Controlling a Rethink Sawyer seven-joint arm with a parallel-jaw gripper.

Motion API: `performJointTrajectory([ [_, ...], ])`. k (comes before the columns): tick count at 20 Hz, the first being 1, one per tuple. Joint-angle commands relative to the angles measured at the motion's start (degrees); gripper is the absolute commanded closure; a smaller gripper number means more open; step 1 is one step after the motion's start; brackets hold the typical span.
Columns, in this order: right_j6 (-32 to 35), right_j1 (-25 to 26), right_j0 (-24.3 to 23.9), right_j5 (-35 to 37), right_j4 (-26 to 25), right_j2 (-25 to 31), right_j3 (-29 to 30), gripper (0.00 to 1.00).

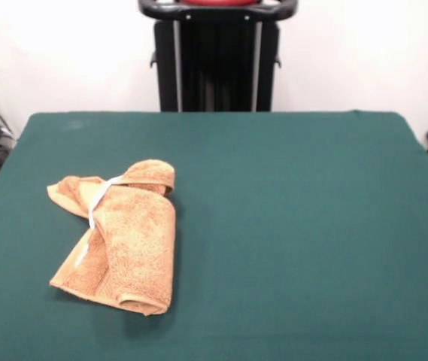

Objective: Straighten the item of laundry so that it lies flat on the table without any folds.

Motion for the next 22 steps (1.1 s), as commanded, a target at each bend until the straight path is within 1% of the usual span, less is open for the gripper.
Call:
performJointTrajectory([
  [1,5.39,1.98,-3.78,-10.52,7.61,7.13,12.77,0.00],
  [2,5.02,1.48,-5.63,-16.23,10.33,8.97,16.38,0.00],
  [4,3.05,1.10,-8.80,-23.94,14.92,12.21,21.75,0.00],
  [7,-0.11,0.64,-12.34,-31.29,20.19,15.97,27.24,0.00],
  [10,-2.66,0.28,-15.18,-36.29,23.62,19.39,31.38,0.00],
  [16,-1.68,0.49,-15.64,-37.69,22.97,19.90,31.93,0.00],
  [20,-1.25,0.93,-15.30,-37.46,20.93,19.34,30.75,0.00],
  [22,-2.04,1.48,-15.57,-38.36,19.82,19.45,30.42,0.00],
])
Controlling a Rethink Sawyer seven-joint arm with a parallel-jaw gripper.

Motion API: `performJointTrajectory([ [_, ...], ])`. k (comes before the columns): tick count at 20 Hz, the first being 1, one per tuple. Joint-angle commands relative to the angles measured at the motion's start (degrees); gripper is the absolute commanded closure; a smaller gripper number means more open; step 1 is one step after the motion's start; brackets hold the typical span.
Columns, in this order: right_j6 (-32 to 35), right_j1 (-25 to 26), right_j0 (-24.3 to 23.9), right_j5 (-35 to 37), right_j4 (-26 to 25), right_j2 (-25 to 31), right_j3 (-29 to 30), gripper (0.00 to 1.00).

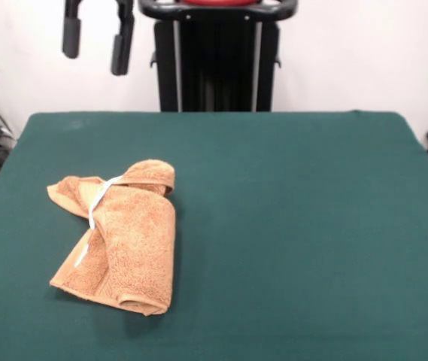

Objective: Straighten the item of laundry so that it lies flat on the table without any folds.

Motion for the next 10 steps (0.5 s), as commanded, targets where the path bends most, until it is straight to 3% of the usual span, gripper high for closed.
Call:
performJointTrajectory([
  [1,-2.63,4.22,0.78,-1.80,-0.45,9.32,9.78,0.00],
  [5,-4.42,6.42,-2.82,-7.18,0.09,13.16,12.13,0.00],
  [10,-3.68,6.98,-3.39,-6.55,-1.02,14.05,11.50,0.00],
])
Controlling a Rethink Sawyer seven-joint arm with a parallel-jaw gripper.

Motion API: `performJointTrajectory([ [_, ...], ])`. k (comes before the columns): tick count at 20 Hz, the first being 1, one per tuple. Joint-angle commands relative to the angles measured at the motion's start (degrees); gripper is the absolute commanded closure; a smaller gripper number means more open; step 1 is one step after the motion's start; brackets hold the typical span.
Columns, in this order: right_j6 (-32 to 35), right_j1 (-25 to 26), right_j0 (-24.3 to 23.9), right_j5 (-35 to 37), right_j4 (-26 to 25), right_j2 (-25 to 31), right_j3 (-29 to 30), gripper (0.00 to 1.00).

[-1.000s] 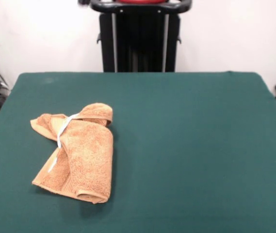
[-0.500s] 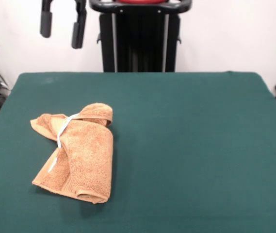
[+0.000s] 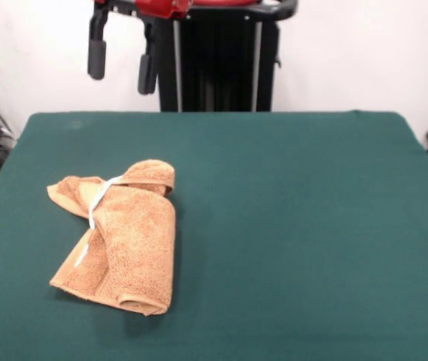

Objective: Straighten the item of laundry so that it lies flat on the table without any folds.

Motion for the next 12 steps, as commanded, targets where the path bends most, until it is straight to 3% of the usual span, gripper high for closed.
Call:
performJointTrajectory([
  [1,-3.69,6.65,-1.75,-3.77,-0.89,10.18,10.08,0.00],
  [7,-1.43,8.57,-1.97,-6.08,-0.96,11.90,9.68,0.00],
  [12,3.80,9.11,-2.15,-12.57,0.05,12.21,11.82,0.00],
])
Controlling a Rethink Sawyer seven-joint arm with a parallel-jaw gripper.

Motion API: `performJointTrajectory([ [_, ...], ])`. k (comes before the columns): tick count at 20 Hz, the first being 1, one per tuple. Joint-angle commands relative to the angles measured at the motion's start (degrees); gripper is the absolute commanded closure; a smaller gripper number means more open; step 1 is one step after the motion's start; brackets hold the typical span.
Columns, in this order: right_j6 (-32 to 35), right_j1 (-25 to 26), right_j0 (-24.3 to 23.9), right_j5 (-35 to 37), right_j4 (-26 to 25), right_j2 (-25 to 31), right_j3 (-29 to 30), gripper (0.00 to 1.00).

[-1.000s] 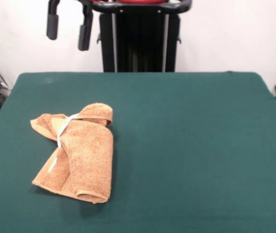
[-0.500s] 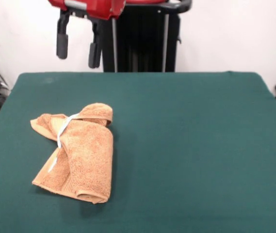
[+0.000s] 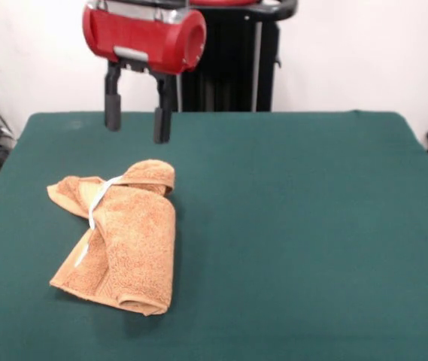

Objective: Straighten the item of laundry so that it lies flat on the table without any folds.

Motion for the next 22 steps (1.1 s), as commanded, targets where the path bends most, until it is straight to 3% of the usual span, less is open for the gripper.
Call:
performJointTrajectory([
  [1,4.79,5.64,0.00,-10.16,0.87,8.49,11.77,0.00],
  [4,6.30,6.69,-0.70,-15.70,0.67,9.91,13.14,0.00],
  [8,4.17,8.46,4.86,-17.64,-6.16,3.40,7.63,0.00],
  [14,1.21,9.25,3.12,-19.19,-8.32,5.08,7.52,0.00],
  [16,0.49,9.46,2.76,-19.21,-9.38,5.53,7.27,0.00],
  [19,-5.63,8.60,2.76,-17.06,-14.14,6.38,4.91,0.00],
  [22,-9.75,6.73,5.29,-12.73,-19.01,3.66,1.17,0.00],
])
